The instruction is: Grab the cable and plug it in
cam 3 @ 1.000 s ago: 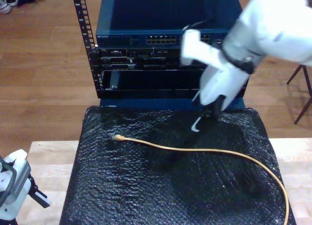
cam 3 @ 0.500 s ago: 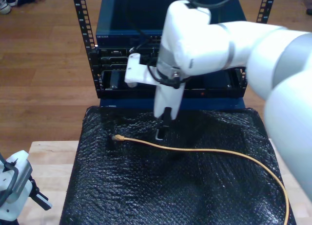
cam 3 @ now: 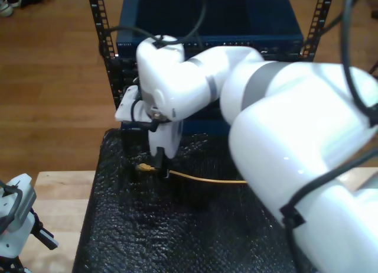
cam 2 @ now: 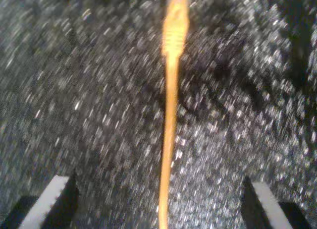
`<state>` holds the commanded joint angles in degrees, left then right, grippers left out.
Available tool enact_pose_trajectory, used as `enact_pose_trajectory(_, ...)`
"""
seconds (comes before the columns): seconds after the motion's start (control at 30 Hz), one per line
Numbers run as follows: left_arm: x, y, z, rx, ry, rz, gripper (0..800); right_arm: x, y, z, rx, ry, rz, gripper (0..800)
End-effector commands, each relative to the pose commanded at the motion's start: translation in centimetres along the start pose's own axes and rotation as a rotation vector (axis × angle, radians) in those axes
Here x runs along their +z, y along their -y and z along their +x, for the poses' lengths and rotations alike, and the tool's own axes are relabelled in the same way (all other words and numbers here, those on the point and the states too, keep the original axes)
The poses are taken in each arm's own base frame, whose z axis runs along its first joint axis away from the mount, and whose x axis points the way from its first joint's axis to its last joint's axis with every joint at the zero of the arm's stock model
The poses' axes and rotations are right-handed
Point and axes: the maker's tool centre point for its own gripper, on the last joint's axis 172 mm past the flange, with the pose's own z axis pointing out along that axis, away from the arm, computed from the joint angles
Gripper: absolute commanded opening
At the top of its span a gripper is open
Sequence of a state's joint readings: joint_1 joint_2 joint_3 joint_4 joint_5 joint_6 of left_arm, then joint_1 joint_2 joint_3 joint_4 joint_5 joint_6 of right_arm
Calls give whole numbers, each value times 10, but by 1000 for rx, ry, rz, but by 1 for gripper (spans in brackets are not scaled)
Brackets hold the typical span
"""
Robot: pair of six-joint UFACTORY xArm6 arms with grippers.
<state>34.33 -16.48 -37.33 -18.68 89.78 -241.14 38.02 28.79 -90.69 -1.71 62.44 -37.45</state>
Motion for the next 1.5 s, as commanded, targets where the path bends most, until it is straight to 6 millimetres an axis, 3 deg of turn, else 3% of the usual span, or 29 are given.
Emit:
enact_pose_trajectory(0.33,0,0,0,0,0,0,800,14,1,46,-15,-17,-13,771)
enact_pose_trajectory(0.57,1,0,0,-1,-1,-3,800,22,8,47,-5,-1,-7,680)
enact_pose_trajectory(1.03,1,-1,0,-1,-3,-5,800,30,8,34,14,46,-11,586)
enact_pose_trajectory(1.5,2,-1,0,-2,-4,-8,800,35,2,29,58,72,-42,378)
